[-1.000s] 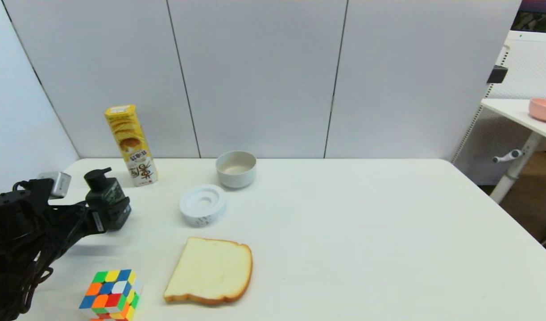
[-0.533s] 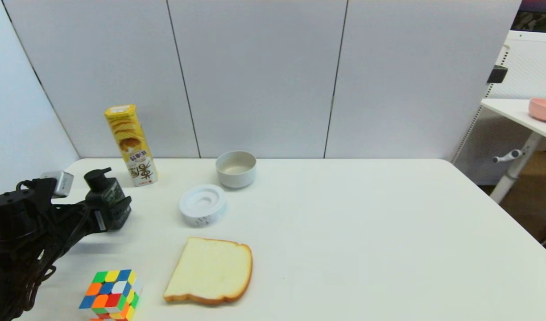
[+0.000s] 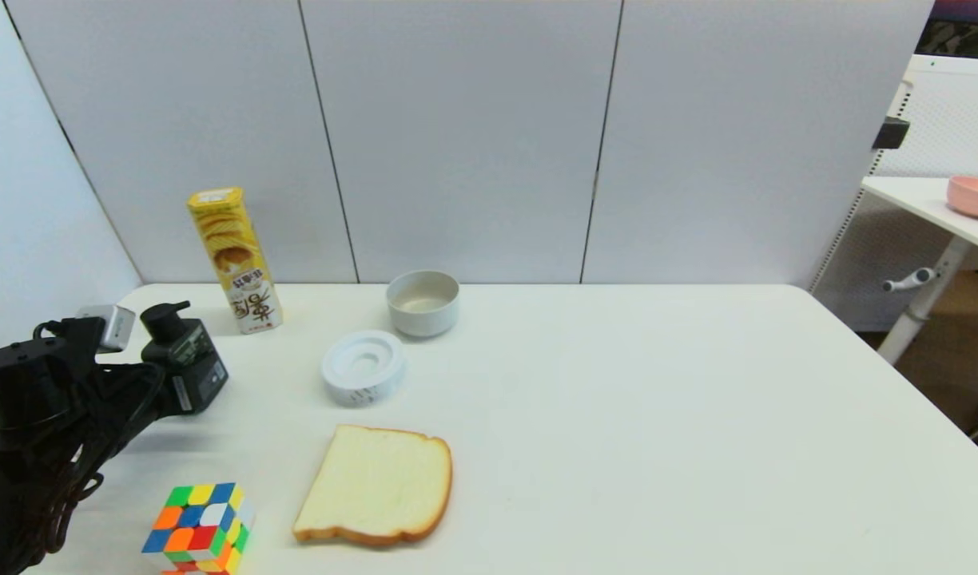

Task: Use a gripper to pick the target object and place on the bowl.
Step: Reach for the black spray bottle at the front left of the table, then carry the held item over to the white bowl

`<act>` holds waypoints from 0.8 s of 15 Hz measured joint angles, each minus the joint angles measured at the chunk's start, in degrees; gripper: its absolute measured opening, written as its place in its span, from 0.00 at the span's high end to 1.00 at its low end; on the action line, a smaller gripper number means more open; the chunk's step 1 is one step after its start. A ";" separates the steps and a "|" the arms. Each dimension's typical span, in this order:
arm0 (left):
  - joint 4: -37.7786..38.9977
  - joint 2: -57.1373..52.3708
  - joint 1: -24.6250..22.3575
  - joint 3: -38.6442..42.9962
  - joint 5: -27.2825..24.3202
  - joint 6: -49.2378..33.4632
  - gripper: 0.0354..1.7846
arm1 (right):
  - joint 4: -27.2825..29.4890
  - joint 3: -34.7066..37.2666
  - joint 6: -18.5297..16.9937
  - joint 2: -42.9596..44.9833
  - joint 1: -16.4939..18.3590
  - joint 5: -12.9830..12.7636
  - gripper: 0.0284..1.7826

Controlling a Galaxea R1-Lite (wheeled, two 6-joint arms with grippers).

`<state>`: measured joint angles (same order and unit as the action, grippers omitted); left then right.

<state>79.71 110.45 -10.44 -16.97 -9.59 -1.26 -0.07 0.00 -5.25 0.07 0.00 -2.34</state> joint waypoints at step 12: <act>-1.16 -4.91 1.90 -7.23 -0.60 1.52 0.67 | 0.00 0.00 0.02 0.00 0.00 0.00 0.04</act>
<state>78.56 105.53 -8.53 -24.20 -10.19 0.27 -0.07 0.00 -5.23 0.07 0.00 -2.34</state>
